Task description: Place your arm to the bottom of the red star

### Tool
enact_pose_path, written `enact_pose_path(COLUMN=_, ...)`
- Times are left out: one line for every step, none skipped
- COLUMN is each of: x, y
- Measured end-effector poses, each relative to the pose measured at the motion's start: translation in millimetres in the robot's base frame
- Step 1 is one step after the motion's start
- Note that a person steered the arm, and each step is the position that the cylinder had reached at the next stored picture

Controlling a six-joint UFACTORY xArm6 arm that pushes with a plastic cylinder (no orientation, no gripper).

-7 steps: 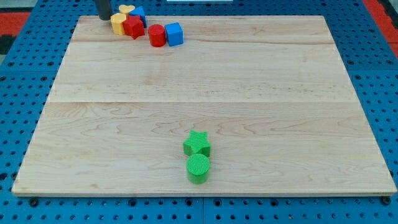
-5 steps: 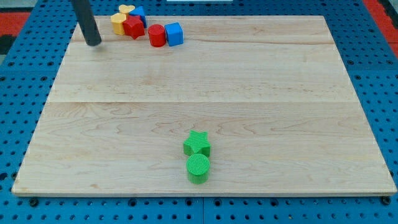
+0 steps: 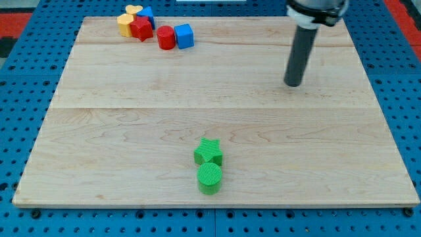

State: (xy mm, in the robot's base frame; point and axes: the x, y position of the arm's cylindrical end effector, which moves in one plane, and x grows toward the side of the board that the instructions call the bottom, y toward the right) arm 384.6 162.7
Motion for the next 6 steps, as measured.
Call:
enact_pose_path(x=0, y=40)
enact_pose_path(x=0, y=79)
enact_pose_path(x=-2, y=103)
enact_pose_path(x=-7, y=118)
enact_pose_path(x=-14, y=73)
enact_pose_path(x=-13, y=-15)
